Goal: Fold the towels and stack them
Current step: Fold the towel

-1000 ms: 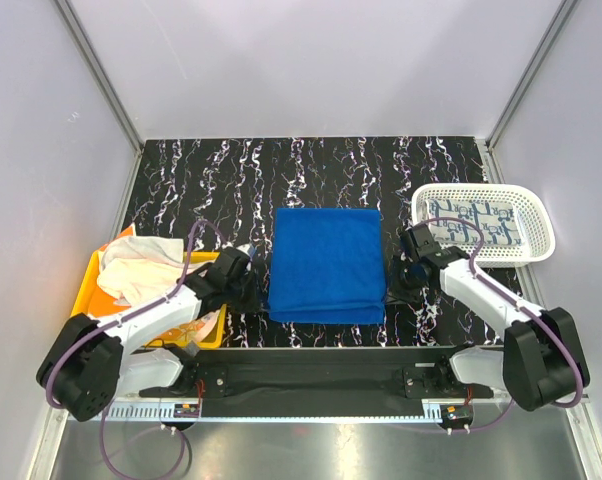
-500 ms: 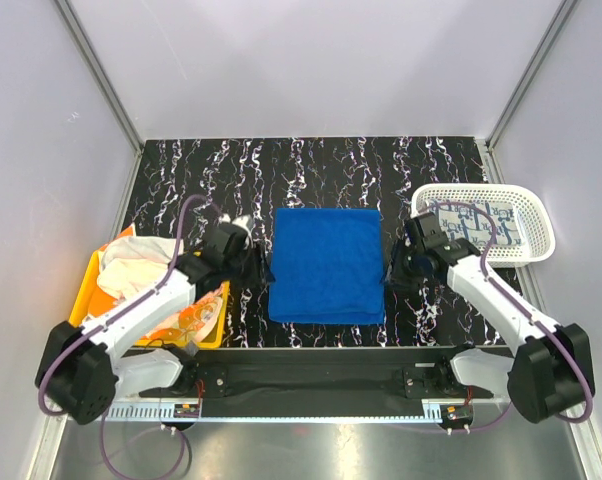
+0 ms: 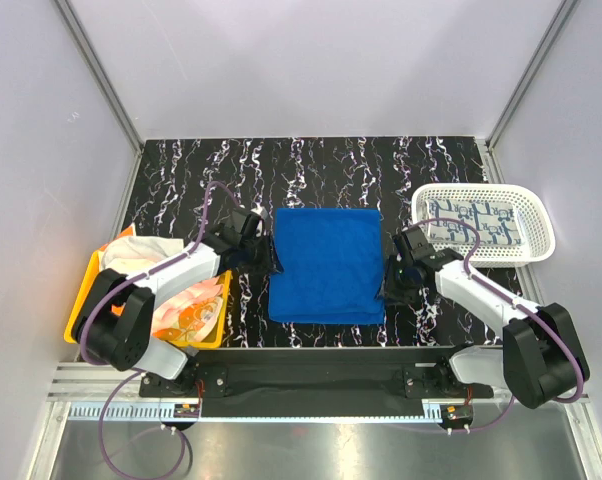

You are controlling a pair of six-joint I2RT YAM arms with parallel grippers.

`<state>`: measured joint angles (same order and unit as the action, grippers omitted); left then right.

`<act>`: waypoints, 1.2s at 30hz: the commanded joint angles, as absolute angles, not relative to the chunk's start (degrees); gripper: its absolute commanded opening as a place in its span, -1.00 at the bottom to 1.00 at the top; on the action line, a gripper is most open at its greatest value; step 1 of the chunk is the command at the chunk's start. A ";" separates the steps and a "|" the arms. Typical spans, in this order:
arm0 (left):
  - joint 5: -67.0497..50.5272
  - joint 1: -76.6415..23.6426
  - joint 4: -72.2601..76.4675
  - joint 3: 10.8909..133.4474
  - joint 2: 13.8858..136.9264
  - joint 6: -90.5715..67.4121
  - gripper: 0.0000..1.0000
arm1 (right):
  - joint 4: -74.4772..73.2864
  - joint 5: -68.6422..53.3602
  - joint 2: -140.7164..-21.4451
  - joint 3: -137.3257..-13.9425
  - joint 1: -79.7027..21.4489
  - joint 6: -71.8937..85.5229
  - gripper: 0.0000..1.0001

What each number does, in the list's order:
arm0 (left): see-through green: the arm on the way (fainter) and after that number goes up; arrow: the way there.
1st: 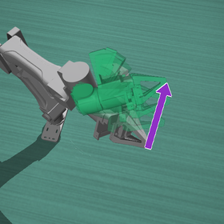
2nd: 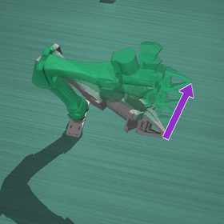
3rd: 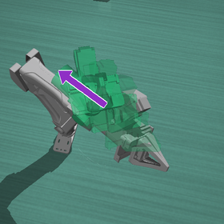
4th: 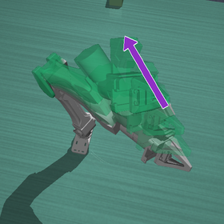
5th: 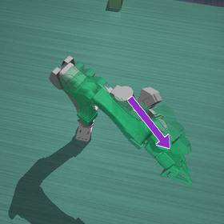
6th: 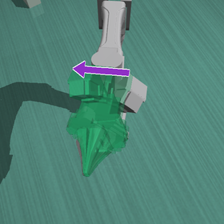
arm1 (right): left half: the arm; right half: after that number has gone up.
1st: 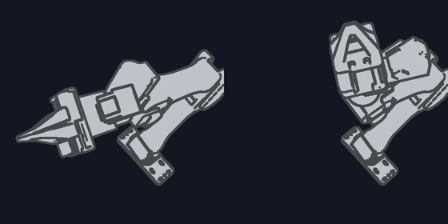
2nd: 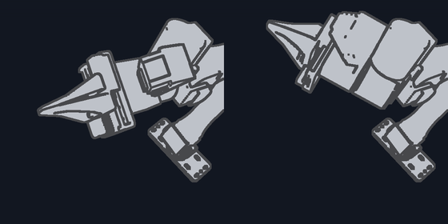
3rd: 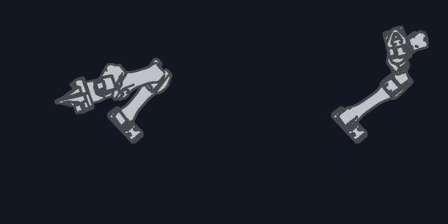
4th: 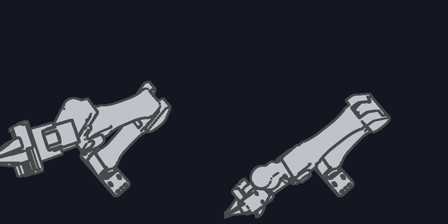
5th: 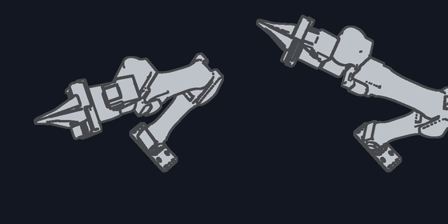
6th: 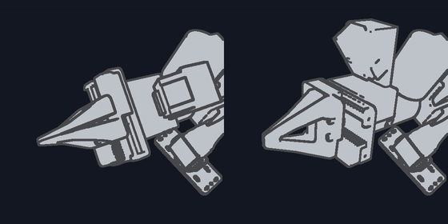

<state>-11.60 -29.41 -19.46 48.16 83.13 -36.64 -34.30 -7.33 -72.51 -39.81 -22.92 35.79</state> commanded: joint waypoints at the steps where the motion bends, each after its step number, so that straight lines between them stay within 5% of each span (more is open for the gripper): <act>1: -15.29 -29.71 -12.66 45.19 84.90 -38.14 -0.38 | -29.01 -9.23 -70.05 -36.40 -25.57 40.69 -0.24; 17: -12.13 -29.18 -11.07 41.31 88.07 -42.19 -0.44 | -34.46 -7.12 -66.00 -32.26 -26.54 43.59 -0.49; 36: -13.01 -26.37 -12.56 38.14 83.07 -39.73 -0.45 | -37.16 -7.30 -59.34 -33.11 -26.63 46.94 -0.35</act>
